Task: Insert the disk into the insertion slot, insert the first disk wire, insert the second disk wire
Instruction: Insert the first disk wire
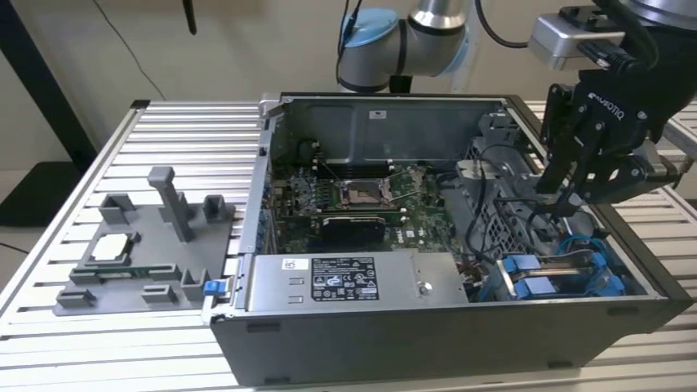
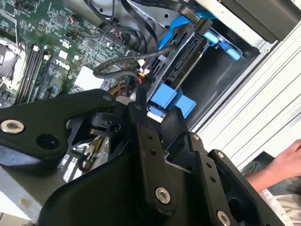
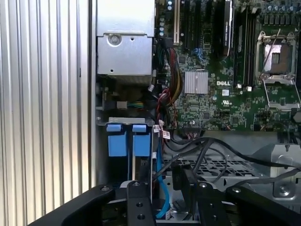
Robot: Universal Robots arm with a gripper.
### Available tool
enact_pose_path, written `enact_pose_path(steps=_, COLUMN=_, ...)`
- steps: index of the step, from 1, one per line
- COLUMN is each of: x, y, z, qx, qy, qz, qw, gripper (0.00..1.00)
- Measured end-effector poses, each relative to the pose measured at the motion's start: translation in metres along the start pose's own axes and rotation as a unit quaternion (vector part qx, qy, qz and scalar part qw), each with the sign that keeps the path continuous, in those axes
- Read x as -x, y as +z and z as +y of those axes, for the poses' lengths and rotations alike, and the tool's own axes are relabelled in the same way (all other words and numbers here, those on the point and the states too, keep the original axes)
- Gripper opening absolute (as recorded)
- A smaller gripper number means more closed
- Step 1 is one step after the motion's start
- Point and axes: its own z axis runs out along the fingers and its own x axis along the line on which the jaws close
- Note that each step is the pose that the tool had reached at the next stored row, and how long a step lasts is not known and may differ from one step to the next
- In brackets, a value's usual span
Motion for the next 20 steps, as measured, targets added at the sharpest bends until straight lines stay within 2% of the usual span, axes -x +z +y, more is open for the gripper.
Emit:
enact_pose_path(steps=4, x=0.0049, y=0.0045, z=0.0002, qx=-0.0059, qy=0.000, qz=-0.0005, qw=1.0000, gripper=1.00)
enact_pose_path(steps=7, x=0.0051, y=0.0082, z=0.0002, qx=-0.0109, qy=0.000, qz=-0.0006, qw=0.9999, gripper=1.00)
enact_pose_path(steps=9, x=0.0050, y=0.0113, z=0.0001, qx=-0.0127, qy=0.000, qz=-0.0010, qw=0.9999, gripper=1.00)
enact_pose_path(steps=12, x=0.0050, y=0.0156, z=0.0007, qx=-0.0140, qy=0.000, qz=-0.0039, qw=0.9999, gripper=1.00)
enact_pose_path(steps=14, x=0.0050, y=0.0170, z=0.0008, qx=-0.0146, qy=-0.001, qz=-0.0076, qw=0.9999, gripper=1.00)
enact_pose_path(steps=15, x=0.0051, y=0.0172, z=0.0009, qx=-0.0148, qy=-0.001, qz=-0.0102, qw=0.9998, gripper=0.00)
enact_pose_path(steps=18, x=0.0051, y=0.0174, z=0.0010, qx=-0.0150, qy=0.000, qz=-0.0172, qw=0.9997, gripper=0.00)
enact_pose_path(steps=20, x=0.0051, y=0.0174, z=0.0010, qx=-0.0149, qy=0.000, qz=-0.0200, qw=0.9997, gripper=0.00)
